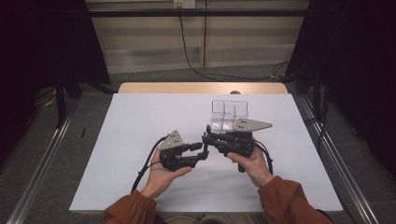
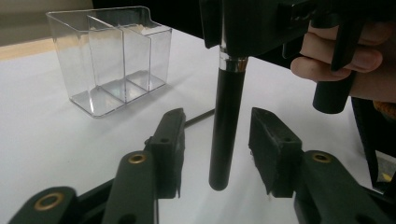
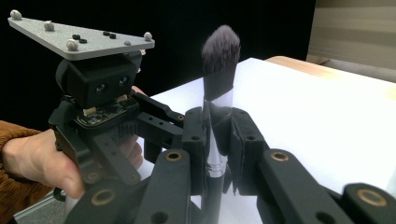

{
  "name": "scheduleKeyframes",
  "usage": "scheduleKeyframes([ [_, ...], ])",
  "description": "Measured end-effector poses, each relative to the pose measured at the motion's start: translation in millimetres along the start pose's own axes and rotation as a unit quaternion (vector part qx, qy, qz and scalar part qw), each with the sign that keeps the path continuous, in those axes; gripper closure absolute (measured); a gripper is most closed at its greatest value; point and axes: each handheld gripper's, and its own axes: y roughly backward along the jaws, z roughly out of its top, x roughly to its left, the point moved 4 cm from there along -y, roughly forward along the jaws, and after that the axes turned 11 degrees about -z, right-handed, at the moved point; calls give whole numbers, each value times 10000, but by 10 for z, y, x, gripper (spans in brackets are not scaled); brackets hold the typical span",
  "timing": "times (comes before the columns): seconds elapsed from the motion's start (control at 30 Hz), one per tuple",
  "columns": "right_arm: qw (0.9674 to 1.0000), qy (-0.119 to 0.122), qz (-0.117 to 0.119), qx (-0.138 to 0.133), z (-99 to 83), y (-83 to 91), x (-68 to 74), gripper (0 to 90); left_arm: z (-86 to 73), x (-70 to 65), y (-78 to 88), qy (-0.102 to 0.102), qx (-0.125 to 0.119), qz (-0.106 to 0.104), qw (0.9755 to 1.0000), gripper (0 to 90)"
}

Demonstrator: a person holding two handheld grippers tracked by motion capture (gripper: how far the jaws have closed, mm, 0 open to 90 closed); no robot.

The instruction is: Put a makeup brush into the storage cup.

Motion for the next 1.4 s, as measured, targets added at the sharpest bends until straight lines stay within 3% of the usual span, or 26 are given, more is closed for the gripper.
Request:
scheduleKeyframes([
  [0.37,10000,6,-17,-69,18,57,-37,784,12,17,45,42,4,190,9998,312],
  [0.77,9999,44,-74,-80,26,109,-89,785,30,27,102,42,16,425,9991,161],
  [0.87,9999,53,-128,-95,31,142,-127,785,34,31,132,133,4,458,9989,92],
  [1.03,9997,70,-191,-113,40,175,-165,786,49,56,204,114,-22,662,9977,40],
  [1.23,9996,49,-261,-96,31,181,-215,786,76,68,347,63,-115,698,9975,41],
  [1.4,9995,63,-299,-93,35,196,-235,787,64,89,501,20,-46,962,9954,41],
])
